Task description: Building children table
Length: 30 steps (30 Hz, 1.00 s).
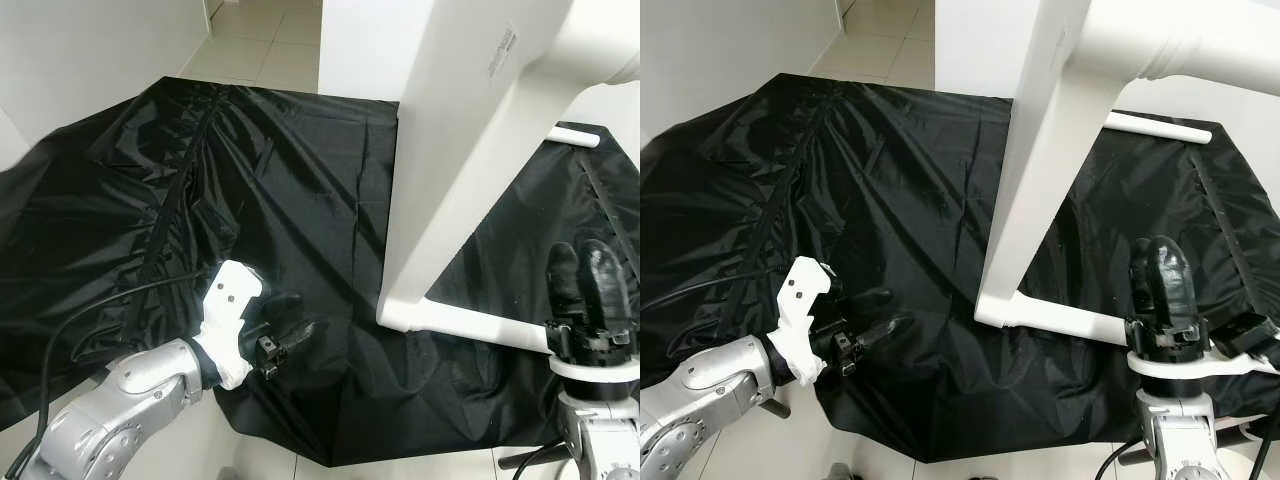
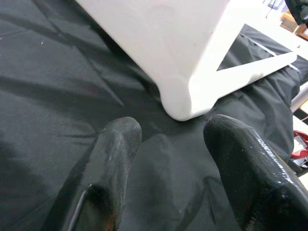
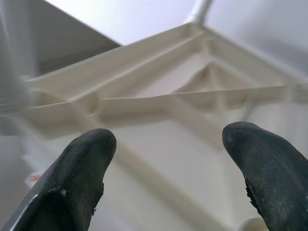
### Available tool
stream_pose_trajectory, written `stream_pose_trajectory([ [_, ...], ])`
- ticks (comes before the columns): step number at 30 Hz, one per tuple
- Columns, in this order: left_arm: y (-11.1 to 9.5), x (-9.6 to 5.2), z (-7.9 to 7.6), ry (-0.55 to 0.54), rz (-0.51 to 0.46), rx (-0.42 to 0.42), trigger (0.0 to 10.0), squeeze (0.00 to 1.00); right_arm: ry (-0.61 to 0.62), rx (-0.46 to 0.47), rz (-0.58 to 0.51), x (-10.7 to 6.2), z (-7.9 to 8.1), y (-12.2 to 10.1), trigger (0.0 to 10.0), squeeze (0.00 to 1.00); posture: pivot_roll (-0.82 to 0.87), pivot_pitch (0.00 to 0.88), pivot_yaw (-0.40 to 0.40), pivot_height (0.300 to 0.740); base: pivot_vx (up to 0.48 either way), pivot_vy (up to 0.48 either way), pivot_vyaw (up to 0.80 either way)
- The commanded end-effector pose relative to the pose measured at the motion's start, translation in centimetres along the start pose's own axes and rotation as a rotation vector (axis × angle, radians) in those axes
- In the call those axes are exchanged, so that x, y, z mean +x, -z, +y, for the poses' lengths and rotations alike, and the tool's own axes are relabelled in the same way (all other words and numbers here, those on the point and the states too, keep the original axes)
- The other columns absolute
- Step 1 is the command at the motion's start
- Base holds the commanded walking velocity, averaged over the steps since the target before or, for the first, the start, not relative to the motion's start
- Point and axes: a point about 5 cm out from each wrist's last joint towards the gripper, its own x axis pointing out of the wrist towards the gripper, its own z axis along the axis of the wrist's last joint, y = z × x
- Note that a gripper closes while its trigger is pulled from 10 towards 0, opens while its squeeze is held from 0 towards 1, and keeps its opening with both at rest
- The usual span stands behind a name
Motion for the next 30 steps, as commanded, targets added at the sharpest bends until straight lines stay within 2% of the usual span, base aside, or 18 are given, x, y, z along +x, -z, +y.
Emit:
stream_pose_trajectory([
  [1, 0.0, 0.0, 0.2, 0.043, 0.001, 0.009, 10.0, 0.00, 0.081, -0.078, -0.010, 0.4, -0.7, -0.5, 10.0, 0.00, 0.09, 0.128, -0.010, 0.740, 0.000, 0.000, 0.00],
  [3, -0.6, 0.2, 1.2, -0.007, -0.025, 0.019, 10.0, 0.00, 0.161, -0.175, -0.014, 1.7, -1.2, -0.6, 10.0, 0.00, 0.09, 0.118, -0.009, 0.740, 0.000, 0.000, 0.00],
  [4, -0.6, 0.2, 1.2, -0.007, -0.025, 0.019, 10.0, 0.00, 0.161, -0.175, -0.014, 1.7, -1.2, -0.6, 10.0, 0.00, 0.09, 0.118, -0.009, 0.740, 0.000, 0.000, 0.00],
  [6, -1.1, 0.3, 1.9, -0.042, -0.047, 0.029, 10.0, 0.00, 0.214, -0.248, -0.022, 2.6, -1.6, -0.6, 10.0, 0.00, 0.09, 0.114, -0.008, 0.740, 0.000, 0.000, 0.00],
  [9, -1.3, 0.5, 2.4, -0.066, -0.058, 0.032, 10.0, 0.00, 0.251, -0.292, -0.012, 3.1, -1.9, -0.5, 10.0, 0.00, 0.09, 0.111, -0.008, 0.740, 0.000, 0.000, 0.00],
  [10, -1.8, 0.6, 3.0, -0.100, -0.076, 0.030, 10.0, 0.00, 0.286, -0.427, 0.037, 3.8, -2.1, -0.2, 10.0, 0.00, 0.09, 0.108, -0.008, 0.740, 0.000, 0.000, 0.00],
  [12, -1.8, 0.7, 3.1, -0.105, -0.077, 0.030, 10.0, 0.00, 0.299, -0.436, 0.041, 4.0, -2.2, 0.0, 10.0, 0.00, 0.09, 0.108, -0.010, 0.740, 0.000, 0.000, 0.00],
  [15, -1.9, 0.7, 3.1, -0.107, -0.076, 0.032, 10.0, 0.00, 0.305, -0.432, 0.040, 4.2, -2.1, 0.1, 10.0, 0.00, 0.09, 0.108, -0.010, 0.740, 0.000, 0.000, 0.00],
  [17, -1.8, 0.9, 3.6, -0.140, -0.079, 0.021, 10.0, 0.00, 0.361, -0.545, 0.075, 4.5, -2.2, 0.6, 10.0, 0.00, 0.08, 0.105, -0.014, 0.740, 0.000, 0.000, 0.00],
  [18, -1.8, 0.9, 3.6, -0.140, -0.079, 0.021, 10.0, 0.00, 0.361, -0.545, 0.075, 4.5, -2.2, 0.6, 10.0, 0.00, 0.08, 0.105, -0.014, 0.740, 0.000, 0.000, 0.00],
  [19, -1.8, 1.0, 3.8, -0.154, -0.081, 0.016, 10.0, 0.00, 0.374, -0.590, 0.092, 4.6, -2.2, 0.8, 10.0, 0.00, 0.08, 0.105, -0.014, 0.740, 0.000, 0.000, 0.00],
  [21, -1.8, 1.0, 3.8, -0.154, -0.081, 0.016, 10.0, 0.00, 0.374, -0.590, 0.092, 4.6, -2.2, 0.8, 10.0, 0.00, 0.08, 0.105, -0.014, 0.740, 0.000, 0.000, 0.00],
  [22, -1.8, 1.2, 4.0, -0.174, -0.085, 0.006, 10.0, 0.00, 0.403, -0.643, 0.119, 4.3, -2.2, 1.3, 10.0, 0.00, 0.07, 0.103, -0.018, 0.740, 0.000, 0.000, 0.00],
  [24, -1.8, 1.2, 4.0, -0.174, -0.085, 0.006, 10.0, 0.00, 0.403, -0.643, 0.119, 4.3, -2.2, 1.3, 10.0, 0.00, 0.07, 0.103, -0.018, 0.740, 0.000, 0.000, 0.00],
  [26, -1.6, 1.5, 4.2, -0.199, -0.091, -0.008, 10.0, 0.00, 0.430, -0.754, 0.216, 3.5, -1.9, 2.3, 10.0, 0.00, 0.06, 0.100, -0.017, 0.740, 0.000, 0.000, 0.00],
  [30, -1.6, 1.8, 4.4, -0.218, -0.093, -0.010, 10.0, 0.00, 0.444, -0.812, 0.285, 3.2, -2.0, 2.9, 10.0, 0.00, 0.06, 0.099, -0.017, 0.740, 0.000, 0.000, 0.00],
])
